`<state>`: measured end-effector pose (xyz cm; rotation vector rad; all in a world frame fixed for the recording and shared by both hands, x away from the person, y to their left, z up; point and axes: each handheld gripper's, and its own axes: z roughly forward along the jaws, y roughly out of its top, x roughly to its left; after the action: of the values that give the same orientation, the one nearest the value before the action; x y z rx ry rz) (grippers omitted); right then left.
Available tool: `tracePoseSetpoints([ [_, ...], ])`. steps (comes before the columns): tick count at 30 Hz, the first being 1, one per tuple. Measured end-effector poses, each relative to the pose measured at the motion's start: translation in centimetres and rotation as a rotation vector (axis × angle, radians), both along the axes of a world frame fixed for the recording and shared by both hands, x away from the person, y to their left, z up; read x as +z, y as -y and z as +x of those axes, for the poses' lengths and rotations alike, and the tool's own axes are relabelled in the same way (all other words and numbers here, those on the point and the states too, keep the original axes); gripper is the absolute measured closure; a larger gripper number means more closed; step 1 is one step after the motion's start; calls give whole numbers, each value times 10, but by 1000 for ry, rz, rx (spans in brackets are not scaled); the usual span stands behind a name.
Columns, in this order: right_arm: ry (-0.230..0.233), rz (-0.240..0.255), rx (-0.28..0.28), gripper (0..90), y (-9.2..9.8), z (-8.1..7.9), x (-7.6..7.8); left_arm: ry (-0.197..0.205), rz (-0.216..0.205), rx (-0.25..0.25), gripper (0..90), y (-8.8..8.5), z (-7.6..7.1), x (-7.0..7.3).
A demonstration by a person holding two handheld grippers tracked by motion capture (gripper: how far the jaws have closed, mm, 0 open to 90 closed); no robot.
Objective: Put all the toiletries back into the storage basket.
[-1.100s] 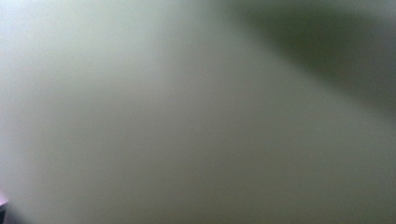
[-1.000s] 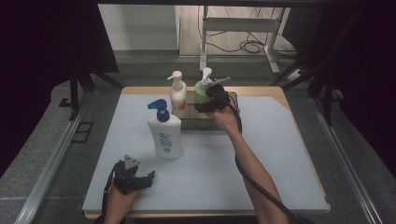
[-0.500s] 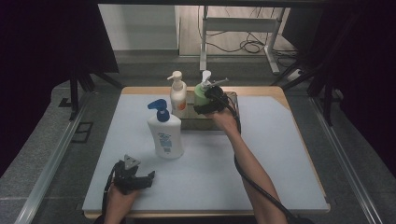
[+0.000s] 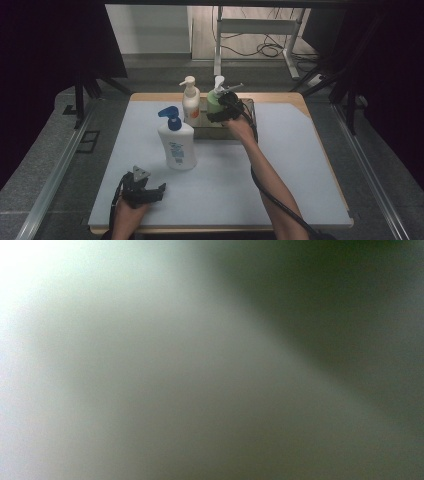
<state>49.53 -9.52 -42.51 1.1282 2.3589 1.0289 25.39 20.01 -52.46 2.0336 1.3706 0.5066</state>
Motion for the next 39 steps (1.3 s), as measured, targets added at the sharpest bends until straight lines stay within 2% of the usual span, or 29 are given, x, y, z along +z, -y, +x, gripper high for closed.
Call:
tracePoseSetpoints([
  [5, 7, 46, 1, 45, 2, 0, 0, 0, 0, 0, 121, 0, 0, 0],
  [11, 26, 47, 22, 2, 4, -5, 3, 0, 0, 0, 121, 0, 0, 0],
  [24, 52, 67, 38, 1, 19, -18, 4, 0, 0, 0, 121, 0, 0, 0],
  [29, 54, 63, 42, 38, 27, -24, 3, 2, -2, 0, 121, 0, 0, 0],
  [35, 46, 63, 50, 136, 38, -31, 3, 2, -2, 0, 121, 0, 0, 0],
  [39, 40, 40, 45, 177, 47, -33, 1, 2, -2, 0, 121, 0, 0, 0],
])
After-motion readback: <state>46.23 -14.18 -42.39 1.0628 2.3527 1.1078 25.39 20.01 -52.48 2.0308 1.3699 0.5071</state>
